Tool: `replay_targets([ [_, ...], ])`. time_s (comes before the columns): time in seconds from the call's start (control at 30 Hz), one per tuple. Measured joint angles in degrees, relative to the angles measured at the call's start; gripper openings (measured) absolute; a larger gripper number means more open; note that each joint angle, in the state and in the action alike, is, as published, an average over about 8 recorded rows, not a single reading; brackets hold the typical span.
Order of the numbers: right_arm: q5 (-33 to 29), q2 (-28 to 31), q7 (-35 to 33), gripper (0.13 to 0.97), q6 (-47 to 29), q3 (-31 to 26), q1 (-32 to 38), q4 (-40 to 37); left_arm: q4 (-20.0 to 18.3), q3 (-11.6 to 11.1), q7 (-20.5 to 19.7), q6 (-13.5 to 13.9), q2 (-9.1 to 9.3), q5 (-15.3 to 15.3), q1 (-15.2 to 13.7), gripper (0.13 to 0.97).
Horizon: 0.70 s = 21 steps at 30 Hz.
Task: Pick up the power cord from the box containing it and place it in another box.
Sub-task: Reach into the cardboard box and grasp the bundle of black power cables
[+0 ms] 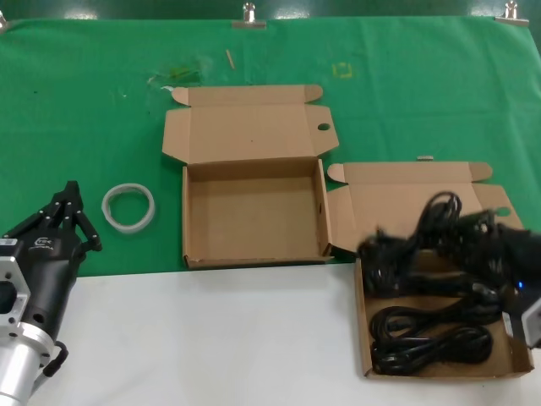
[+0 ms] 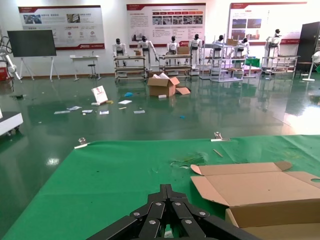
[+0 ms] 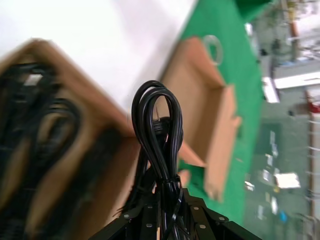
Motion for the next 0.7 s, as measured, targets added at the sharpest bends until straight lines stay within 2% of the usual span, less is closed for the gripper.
replay_targets([
  [0.27, -2.8, 1.4, 10.1, 0.207, 0.5, -0.5, -0.8, 5.5, 0.0, 0.0, 0.0, 0.0, 0.0, 0.0, 0.0, 0.14],
  [0.47, -4.9, 5.5, 17.6, 0.207, -0.4, -0.7, -5.2, 8.9, 0.0, 0.0, 0.0, 0.0, 0.0, 0.0, 0.0, 0.14],
  [0.7, -5.0, 6.5, 18.9, 0.207, -0.3, -1.1, -8.2, 6.8, 0.0, 0.0, 0.0, 0.0, 0.0, 0.0, 0.0, 0.14],
])
